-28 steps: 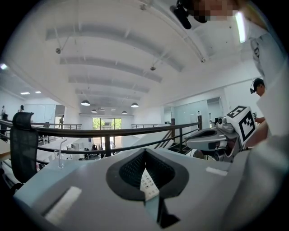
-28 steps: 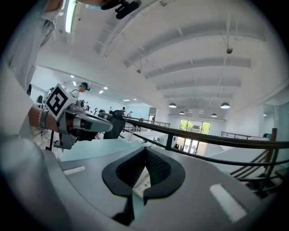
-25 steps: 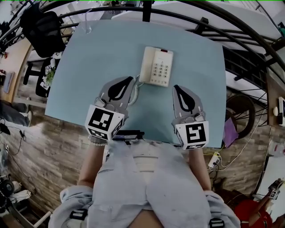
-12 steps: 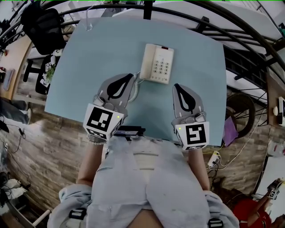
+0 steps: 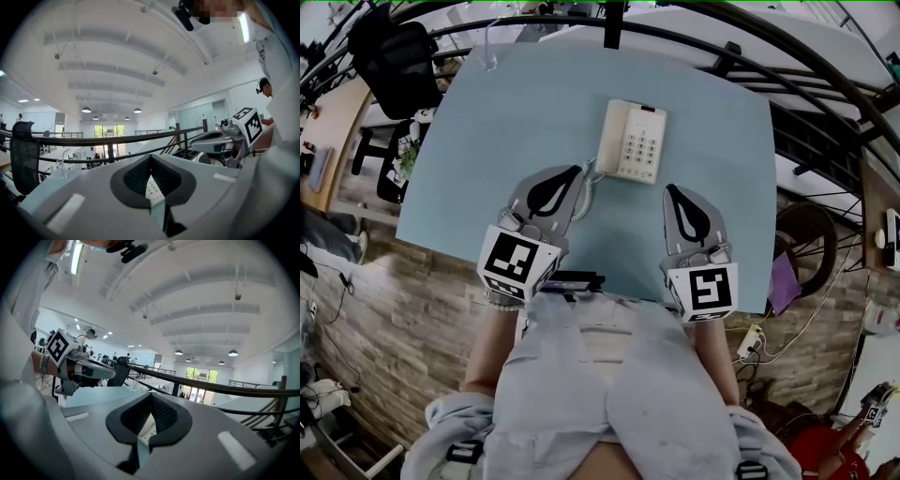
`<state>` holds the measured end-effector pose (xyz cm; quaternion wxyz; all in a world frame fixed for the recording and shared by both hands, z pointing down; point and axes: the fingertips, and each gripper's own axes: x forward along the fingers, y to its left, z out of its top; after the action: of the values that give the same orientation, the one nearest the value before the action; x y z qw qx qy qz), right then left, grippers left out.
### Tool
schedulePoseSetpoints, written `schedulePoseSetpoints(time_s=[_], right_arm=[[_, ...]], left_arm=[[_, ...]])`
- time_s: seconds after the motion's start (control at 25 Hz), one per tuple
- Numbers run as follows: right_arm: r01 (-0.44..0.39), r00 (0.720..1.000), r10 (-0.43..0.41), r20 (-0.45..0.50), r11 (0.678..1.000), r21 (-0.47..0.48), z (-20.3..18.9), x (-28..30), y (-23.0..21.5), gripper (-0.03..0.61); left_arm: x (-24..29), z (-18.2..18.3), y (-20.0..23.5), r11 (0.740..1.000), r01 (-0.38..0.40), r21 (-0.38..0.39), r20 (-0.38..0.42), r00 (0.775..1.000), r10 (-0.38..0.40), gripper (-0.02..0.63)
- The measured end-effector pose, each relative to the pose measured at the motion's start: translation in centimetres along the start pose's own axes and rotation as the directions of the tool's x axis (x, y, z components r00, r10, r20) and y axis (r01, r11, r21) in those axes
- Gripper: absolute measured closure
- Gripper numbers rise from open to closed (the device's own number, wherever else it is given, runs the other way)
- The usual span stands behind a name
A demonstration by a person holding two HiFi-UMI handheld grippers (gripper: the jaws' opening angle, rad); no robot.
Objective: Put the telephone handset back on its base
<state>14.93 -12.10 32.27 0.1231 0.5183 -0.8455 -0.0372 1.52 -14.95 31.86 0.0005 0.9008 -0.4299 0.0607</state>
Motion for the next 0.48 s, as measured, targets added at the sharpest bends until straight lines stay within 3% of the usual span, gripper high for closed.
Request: schedulePoseSetpoints(time_s=[0.48], right_arm=[[-0.001,1.000,0.001,-0.002,1.000,-0.001,-0.02,0.71,0.07,0.574]], left_arm=[[0.32,-0.40,0.44,1.000,0.006,-0.015,-0.008,1.000,-0.006,0.611]])
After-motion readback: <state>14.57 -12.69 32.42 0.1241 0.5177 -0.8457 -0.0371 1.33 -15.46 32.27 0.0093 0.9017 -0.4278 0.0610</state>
